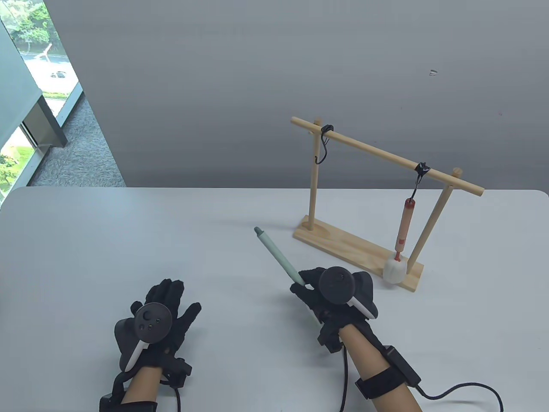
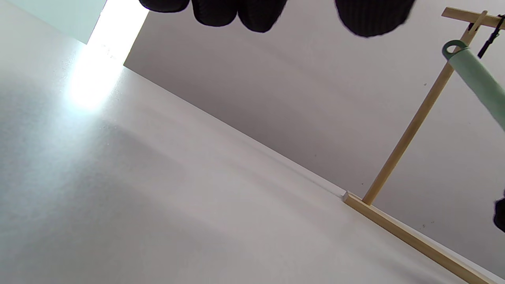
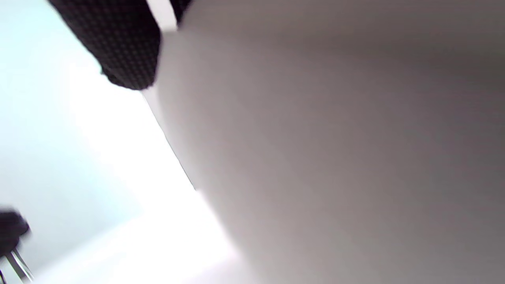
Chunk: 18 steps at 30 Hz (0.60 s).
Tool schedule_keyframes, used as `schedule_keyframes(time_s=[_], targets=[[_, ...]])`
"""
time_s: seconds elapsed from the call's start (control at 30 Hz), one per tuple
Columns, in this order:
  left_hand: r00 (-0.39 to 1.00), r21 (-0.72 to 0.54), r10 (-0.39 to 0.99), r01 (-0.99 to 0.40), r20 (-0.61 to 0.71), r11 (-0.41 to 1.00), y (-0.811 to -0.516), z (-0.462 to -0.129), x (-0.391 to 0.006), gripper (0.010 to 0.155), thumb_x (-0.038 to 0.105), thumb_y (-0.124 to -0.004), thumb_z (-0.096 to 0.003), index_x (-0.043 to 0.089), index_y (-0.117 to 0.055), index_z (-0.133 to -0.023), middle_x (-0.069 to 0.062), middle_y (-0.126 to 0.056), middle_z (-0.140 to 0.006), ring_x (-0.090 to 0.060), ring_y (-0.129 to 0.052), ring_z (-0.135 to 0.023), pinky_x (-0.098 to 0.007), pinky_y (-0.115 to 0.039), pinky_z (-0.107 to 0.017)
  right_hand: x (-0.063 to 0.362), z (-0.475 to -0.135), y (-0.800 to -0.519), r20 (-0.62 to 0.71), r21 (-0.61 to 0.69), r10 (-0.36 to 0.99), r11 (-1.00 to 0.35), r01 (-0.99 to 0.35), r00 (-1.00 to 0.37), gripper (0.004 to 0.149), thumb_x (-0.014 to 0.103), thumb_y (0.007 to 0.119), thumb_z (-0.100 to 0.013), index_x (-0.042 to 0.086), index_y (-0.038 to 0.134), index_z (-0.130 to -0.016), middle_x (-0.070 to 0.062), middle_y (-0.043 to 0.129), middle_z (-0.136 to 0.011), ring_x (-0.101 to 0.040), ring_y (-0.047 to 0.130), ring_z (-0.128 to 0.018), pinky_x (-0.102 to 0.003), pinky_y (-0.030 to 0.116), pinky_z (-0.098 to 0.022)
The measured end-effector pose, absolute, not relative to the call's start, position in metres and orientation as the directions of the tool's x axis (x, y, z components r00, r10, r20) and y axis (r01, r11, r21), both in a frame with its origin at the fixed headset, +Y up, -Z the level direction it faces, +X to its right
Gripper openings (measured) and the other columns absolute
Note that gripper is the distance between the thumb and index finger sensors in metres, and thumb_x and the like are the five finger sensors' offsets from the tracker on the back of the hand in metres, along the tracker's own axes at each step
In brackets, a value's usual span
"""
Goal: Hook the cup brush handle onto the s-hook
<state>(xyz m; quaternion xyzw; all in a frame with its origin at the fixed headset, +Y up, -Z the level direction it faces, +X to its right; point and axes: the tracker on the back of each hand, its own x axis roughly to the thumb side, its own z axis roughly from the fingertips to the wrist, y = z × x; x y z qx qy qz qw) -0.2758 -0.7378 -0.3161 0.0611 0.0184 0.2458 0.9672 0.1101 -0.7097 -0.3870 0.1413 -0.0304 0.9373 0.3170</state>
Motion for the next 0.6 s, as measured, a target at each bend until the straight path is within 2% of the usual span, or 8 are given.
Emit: schedule_keyframes(time_s=[0.13, 0.23, 0.43, 0.6], targets=[[0.88, 0.11, 0.475, -0.473, 0.003, 0.874, -0.739, -0.317, -0.273, 0.074, 0.062, -0.066, -0.045, 0.022, -0.055, -0.106, -0.014, -0.054, -0.115, -0.046, -0.055, -0.108, -0.074, -0.033, -0.067, 0.12, -0.396, -0.706, 0.211, 0.055, 0.832, -0.534, -0.844, -0.513, 0.051, 0.043, 0.075, -0.051, 0.005, 0.082, -0.085, -0.021, 0.085, -0.086, -0.049, 0.077, -0.084, -0.07, 0.048, -0.058], [0.896, 0.092, 0.444, -0.444, 0.023, 0.891, -0.74, -0.317, -0.267, 0.074, 0.062, -0.066, -0.045, 0.022, -0.055, -0.106, -0.014, -0.054, -0.115, -0.046, -0.055, -0.108, -0.074, -0.033, -0.067, 0.123, -0.404, -0.695, 0.203, 0.002, 0.887, -0.423, -0.906, -0.414, 0.051, 0.043, 0.075, -0.051, 0.005, 0.082, -0.085, -0.022, 0.085, -0.085, -0.05, 0.077, -0.083, -0.07, 0.049, -0.058], [0.909, 0.065, 0.414, -0.417, 0.059, 0.907, -0.741, -0.318, -0.257, 0.075, 0.062, -0.066, -0.045, 0.022, -0.054, -0.107, -0.014, -0.053, -0.115, -0.046, -0.055, -0.108, -0.074, -0.033, -0.067, 0.122, -0.42, -0.671, 0.164, -0.067, 0.916, -0.361, -0.93, -0.367, 0.051, 0.043, 0.074, -0.052, 0.005, 0.082, -0.086, -0.022, 0.084, -0.086, -0.05, 0.077, -0.083, -0.069, 0.05, -0.058], [0.912, 0.052, 0.405, -0.408, 0.069, 0.911, -0.742, -0.318, -0.255, 0.075, 0.063, -0.065, -0.0451, 0.022, -0.054, -0.107, -0.014, -0.053, -0.115, -0.046, -0.055, -0.108, -0.074, -0.032, -0.067, 0.122, -0.431, -0.663, 0.124, -0.095, 0.929, -0.338, -0.936, -0.348, 0.051, 0.042, 0.074, -0.052, 0.005, 0.081, -0.086, -0.023, 0.084, -0.085, -0.05, 0.077, -0.083, -0.069, 0.05, -0.057]])
